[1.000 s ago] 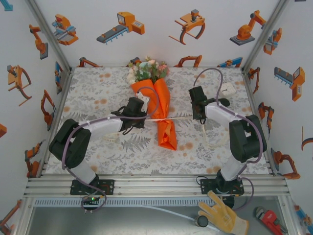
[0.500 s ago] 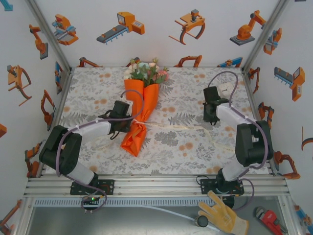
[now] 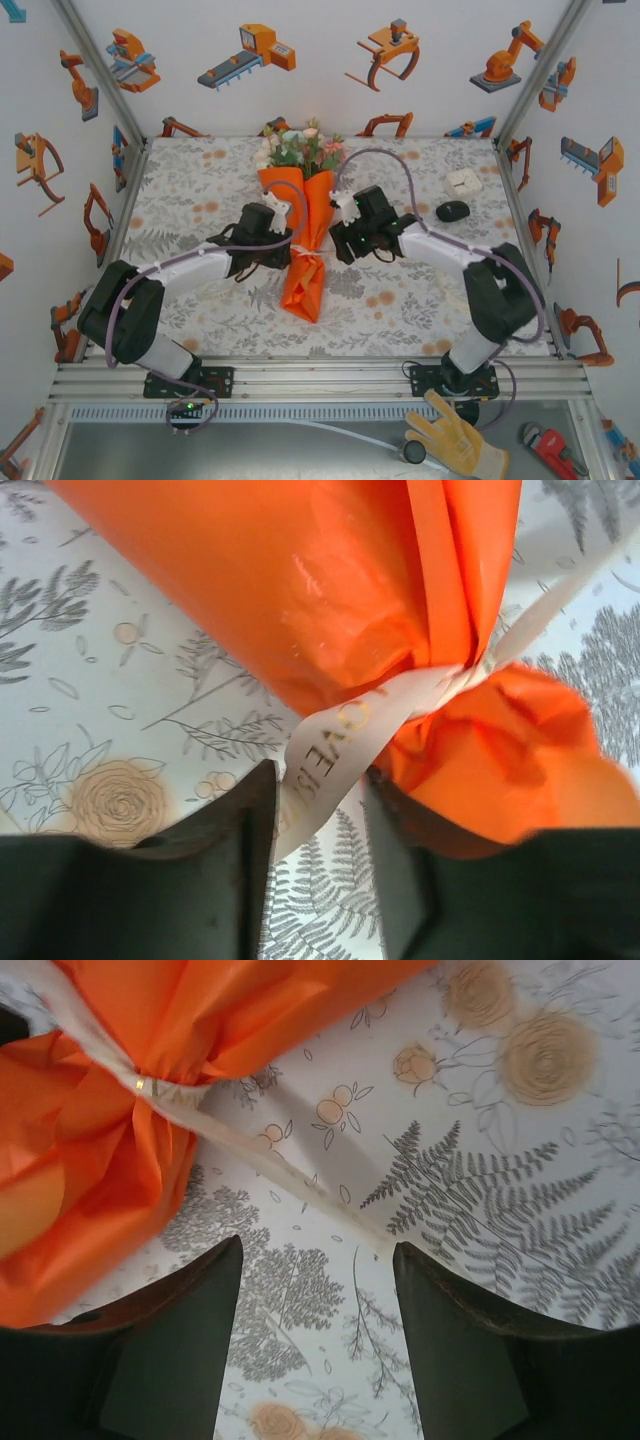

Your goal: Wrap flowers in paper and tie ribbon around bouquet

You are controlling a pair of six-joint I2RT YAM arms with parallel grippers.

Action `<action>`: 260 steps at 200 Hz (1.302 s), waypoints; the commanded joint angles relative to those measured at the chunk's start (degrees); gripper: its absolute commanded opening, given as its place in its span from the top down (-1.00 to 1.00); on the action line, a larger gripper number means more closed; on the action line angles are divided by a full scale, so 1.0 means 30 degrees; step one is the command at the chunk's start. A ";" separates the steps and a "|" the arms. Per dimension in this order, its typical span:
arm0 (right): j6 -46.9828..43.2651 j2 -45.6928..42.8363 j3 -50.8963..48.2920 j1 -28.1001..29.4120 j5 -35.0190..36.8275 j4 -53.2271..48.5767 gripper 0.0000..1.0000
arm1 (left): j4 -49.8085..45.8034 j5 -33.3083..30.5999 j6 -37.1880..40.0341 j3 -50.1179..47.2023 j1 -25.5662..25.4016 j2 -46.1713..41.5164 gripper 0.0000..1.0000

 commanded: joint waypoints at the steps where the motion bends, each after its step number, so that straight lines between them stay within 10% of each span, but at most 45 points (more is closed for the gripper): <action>1: -0.1412 0.0779 0.2021 0.0007 -0.0392 -0.2259 -0.15 | -0.0941 -0.1324 0.0160 0.0524 0.0347 -0.1718 -0.21; 17: -0.1172 -0.0207 0.1729 0.0445 -0.0421 -0.1754 -0.17 | -0.2638 -0.1172 0.0462 0.0663 0.1431 -0.3205 -0.63; 42: -0.0247 -0.2256 0.0927 0.0708 -0.0369 -0.0437 -0.18 | -0.6495 -0.2306 0.2252 0.1423 0.2326 -0.5005 -0.72; 64: 0.0488 -0.3640 0.0426 0.0708 -0.0381 0.0357 -0.18 | -0.9662 -0.5333 0.3290 0.3073 0.2088 -0.3768 -0.72; 163: -0.0775 -0.5508 -0.0381 0.0708 -0.0539 0.0032 -0.18 | -1.3577 -0.6940 0.5250 0.5650 0.3382 0.3878 -0.67; 216: -0.0974 -0.5989 -0.0740 0.0708 -0.0596 -0.0108 -0.18 | -1.2320 -0.7660 0.4669 0.5305 0.3460 0.4094 -0.03; 260: -0.0900 -0.5942 -0.0340 0.0708 -0.0890 -0.0295 -0.18 | -1.3000 -0.9238 0.3837 0.5342 0.3585 0.3871 -0.26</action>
